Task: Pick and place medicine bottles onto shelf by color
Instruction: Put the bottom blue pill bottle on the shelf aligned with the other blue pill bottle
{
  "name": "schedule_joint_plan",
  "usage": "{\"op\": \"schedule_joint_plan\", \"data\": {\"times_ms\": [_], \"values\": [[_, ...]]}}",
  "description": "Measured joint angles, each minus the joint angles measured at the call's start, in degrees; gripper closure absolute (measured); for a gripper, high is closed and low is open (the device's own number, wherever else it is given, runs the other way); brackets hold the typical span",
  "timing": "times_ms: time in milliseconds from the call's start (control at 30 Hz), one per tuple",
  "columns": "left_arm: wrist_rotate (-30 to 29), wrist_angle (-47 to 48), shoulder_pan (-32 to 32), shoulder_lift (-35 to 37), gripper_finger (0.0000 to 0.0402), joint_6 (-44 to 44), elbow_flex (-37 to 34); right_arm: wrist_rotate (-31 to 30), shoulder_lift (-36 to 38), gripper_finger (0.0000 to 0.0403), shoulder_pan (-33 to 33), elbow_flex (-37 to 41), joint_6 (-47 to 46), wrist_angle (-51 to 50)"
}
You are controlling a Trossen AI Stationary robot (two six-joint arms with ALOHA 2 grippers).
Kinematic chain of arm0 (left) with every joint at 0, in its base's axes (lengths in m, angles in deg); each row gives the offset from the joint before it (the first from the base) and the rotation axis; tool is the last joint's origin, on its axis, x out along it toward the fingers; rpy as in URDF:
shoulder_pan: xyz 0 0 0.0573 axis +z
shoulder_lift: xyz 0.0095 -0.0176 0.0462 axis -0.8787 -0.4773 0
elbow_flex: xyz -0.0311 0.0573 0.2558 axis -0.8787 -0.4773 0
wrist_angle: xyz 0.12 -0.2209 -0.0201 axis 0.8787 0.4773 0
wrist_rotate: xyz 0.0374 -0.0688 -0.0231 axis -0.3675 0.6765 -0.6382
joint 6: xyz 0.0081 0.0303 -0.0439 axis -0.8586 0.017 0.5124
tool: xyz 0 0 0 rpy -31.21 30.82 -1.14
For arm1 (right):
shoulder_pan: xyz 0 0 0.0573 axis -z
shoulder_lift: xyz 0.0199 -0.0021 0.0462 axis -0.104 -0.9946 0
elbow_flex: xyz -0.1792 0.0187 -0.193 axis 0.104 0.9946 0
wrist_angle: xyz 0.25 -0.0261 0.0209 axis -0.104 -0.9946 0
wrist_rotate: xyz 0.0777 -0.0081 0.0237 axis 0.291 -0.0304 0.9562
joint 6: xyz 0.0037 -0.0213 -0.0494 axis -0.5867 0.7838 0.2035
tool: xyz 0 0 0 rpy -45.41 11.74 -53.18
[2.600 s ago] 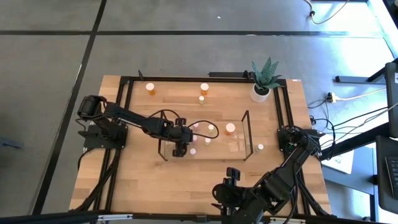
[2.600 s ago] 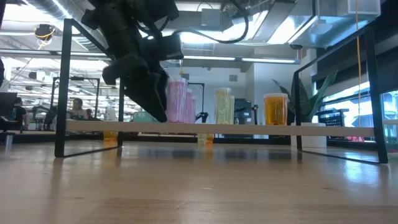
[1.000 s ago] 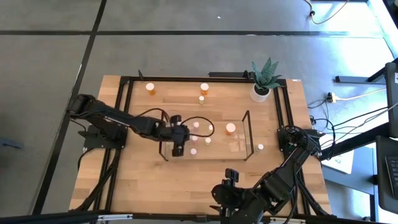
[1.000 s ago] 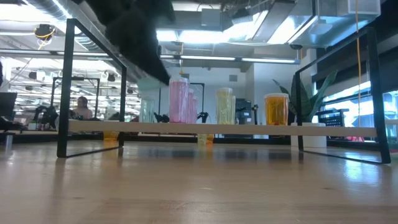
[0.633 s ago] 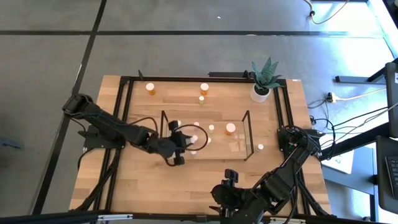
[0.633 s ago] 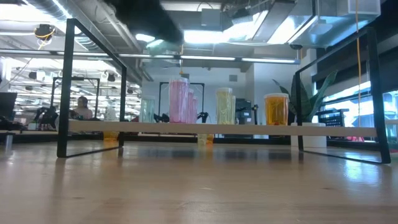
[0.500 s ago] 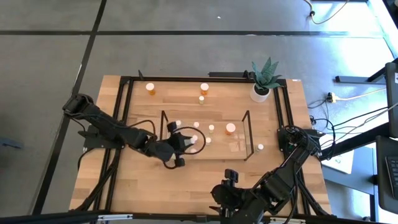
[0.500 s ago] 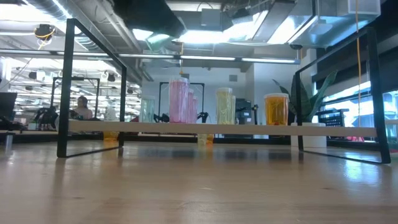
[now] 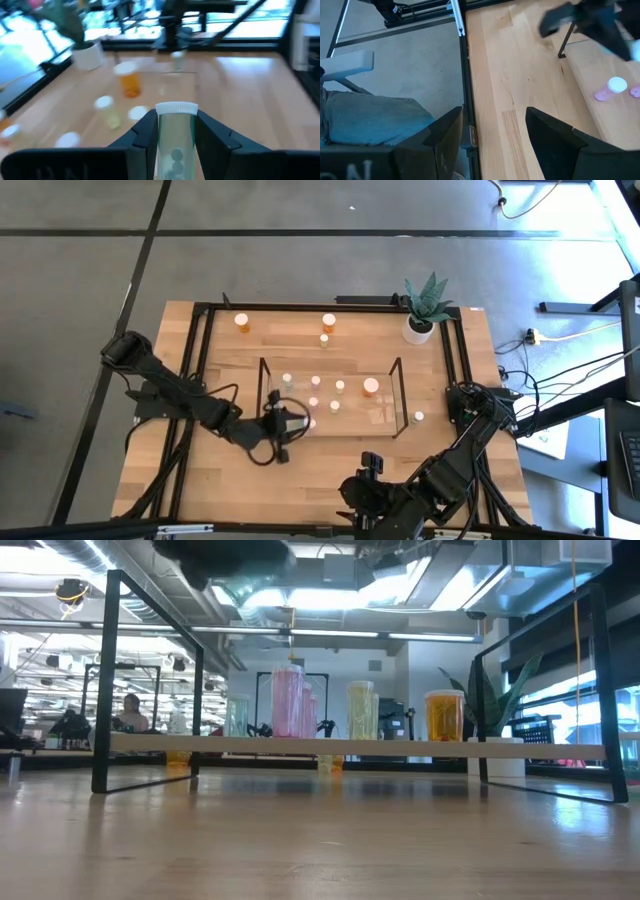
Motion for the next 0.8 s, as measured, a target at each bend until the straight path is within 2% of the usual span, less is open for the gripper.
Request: {"op": "schedule_joint_plan", "data": {"times_ms": [200,333,533,633,800], "values": [[0.5,-5.5,-3.7,0.0,0.0301,-4.8,-2.0,0.0,0.0,0.0184,0.0,0.0,0.0,0.0],[3.0,-7.4,-6.7,0.0,0.0302,-4.5,-3.1,0.0,0.0,0.0184,0.0,0.0,0.0,0.0],[3.2,-13.9,-11.3,-0.1,0.0301,-3.0,-7.0,0.0,0.0,0.0184,0.0,0.0,0.0,0.0],[2.7,-20.2,-12.9,-1.6,0.0302,-0.5,-10.4,0.0,0.1,0.0184,0.0,0.0,0.0,0.0],[1.5,-36.0,-15.7,-6.7,0.0301,-1.1,-15.3,0.0,0.1,0.0184,0.0,0.0,0.0,0.1]]}}
